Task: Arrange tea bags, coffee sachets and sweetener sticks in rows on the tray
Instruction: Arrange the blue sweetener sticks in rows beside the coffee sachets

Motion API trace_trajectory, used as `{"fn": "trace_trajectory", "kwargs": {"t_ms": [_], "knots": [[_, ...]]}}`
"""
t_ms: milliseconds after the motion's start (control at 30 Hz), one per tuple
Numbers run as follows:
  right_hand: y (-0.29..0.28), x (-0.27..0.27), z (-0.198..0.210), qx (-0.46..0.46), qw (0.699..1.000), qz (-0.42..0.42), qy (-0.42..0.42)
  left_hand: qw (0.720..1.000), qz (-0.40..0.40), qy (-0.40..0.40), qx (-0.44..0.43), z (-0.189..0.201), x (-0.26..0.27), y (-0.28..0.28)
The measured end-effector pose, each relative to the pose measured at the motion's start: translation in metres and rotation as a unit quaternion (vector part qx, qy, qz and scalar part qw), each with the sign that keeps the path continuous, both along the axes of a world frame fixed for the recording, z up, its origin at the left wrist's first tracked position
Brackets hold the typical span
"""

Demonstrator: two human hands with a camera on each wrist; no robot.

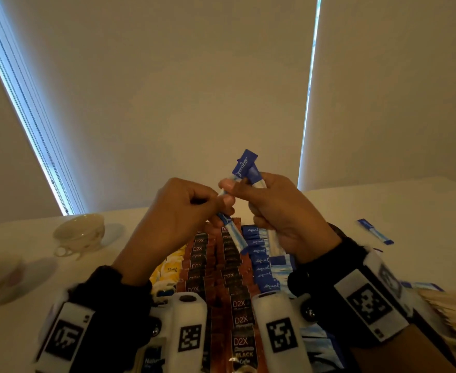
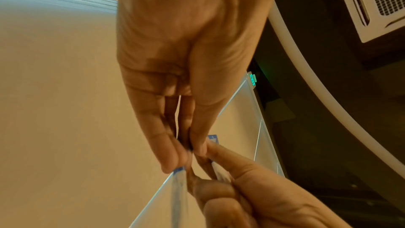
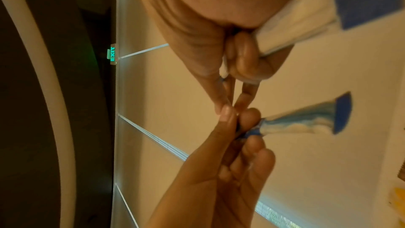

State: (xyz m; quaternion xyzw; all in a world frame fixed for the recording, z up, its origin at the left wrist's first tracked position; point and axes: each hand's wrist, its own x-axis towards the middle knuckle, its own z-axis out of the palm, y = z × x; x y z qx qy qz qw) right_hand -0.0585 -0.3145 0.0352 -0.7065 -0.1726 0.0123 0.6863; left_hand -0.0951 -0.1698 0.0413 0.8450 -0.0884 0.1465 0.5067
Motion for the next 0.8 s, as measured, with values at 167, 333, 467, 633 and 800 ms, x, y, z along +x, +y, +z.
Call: {"fn": "trace_trajectory", "kwargs": {"t_ms": [167,333,467,633,800], "knots": [[-0.012,0.000,0.006,-0.062,0.998,0.004,-0.014,0.999,0.025,-0.016,-0.015,0.004,0.000,0.004],[-0.023,0.000,0.010,-0.154,0.987,0.044,-0.010,0.997,0.026,-0.043,-0.050,0.010,-0.006,0.006],[-0.021,0.000,0.008,-0.165,0.985,0.041,-0.030,0.996,0.001,-0.038,-0.078,0.010,-0.008,0.003],[-0.016,-0.003,0.010,-0.157,0.985,0.032,-0.062,0.991,0.026,-0.051,-0.122,0.007,-0.006,0.000],[-0.018,-0.005,0.013,-0.161,0.984,0.030,-0.068,0.990,0.020,-0.057,-0.125,0.006,-0.003,0.002]]}}
